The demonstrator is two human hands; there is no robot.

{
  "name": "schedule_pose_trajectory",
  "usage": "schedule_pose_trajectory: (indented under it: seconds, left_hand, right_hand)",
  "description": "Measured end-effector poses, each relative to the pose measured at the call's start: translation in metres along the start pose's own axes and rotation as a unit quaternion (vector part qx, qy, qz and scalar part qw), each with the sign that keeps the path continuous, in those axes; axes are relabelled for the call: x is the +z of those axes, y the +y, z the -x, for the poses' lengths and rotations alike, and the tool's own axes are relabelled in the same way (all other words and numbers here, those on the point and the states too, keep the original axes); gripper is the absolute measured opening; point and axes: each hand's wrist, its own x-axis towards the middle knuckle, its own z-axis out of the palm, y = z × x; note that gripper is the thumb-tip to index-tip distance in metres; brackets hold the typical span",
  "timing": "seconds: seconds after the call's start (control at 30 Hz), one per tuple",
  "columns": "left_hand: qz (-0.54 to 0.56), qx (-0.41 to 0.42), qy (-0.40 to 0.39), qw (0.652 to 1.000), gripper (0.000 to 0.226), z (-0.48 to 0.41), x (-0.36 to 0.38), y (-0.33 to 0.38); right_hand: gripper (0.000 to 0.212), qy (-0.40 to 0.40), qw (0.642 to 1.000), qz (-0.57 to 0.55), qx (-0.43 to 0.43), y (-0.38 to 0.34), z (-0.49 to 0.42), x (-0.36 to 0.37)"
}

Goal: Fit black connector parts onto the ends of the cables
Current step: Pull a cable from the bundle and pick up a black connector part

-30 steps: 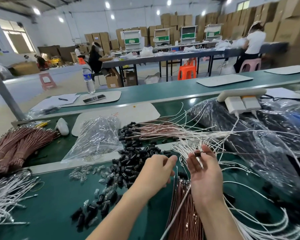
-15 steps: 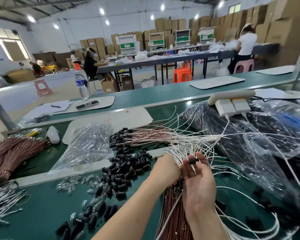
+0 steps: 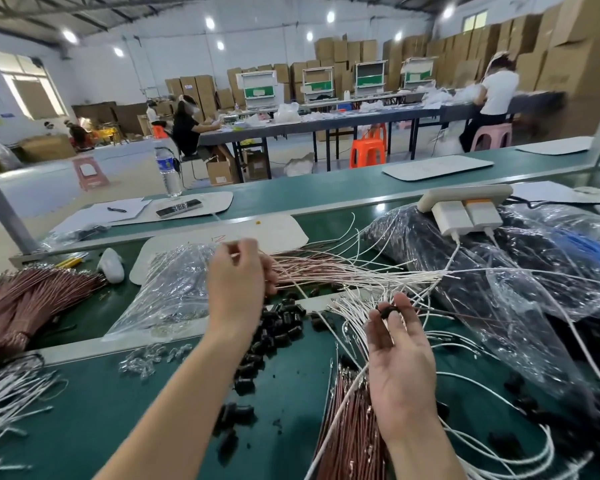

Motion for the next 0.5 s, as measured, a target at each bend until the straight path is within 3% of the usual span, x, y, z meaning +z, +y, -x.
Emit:
schedule_pose_trajectory:
  seconds: [0.17,0.3,0.4,0.5]
  left_hand:
    - [0.111,-0.029,0.11,0.987,0.023,-0.014,-0.093,0.008]
    - [0.087,-0.113,0.187,0.972,0.027,-0.012,-0.154,-0.022]
    - [-0.027,-0.158,0.207,0.965,0.027,0.007,-0.189,-0.049]
    - [-0.289,-0.06,0.182,0.938,0.042,0.041,-0.193,-0.065]
  right_hand:
    - [0.03,-0.031,0.998,0.043,0.032,0.008,0.003,0.003]
    - [0.03,-0.039,0.995,0.075,0.058,0.016,0.007,0.002]
    - [0.029,-0.047,0.992,0.097,0.065,0.02,0.008,0.001]
    - [0.029,-0.056,0.989,0.114,0.071,0.022,0.009,0.001]
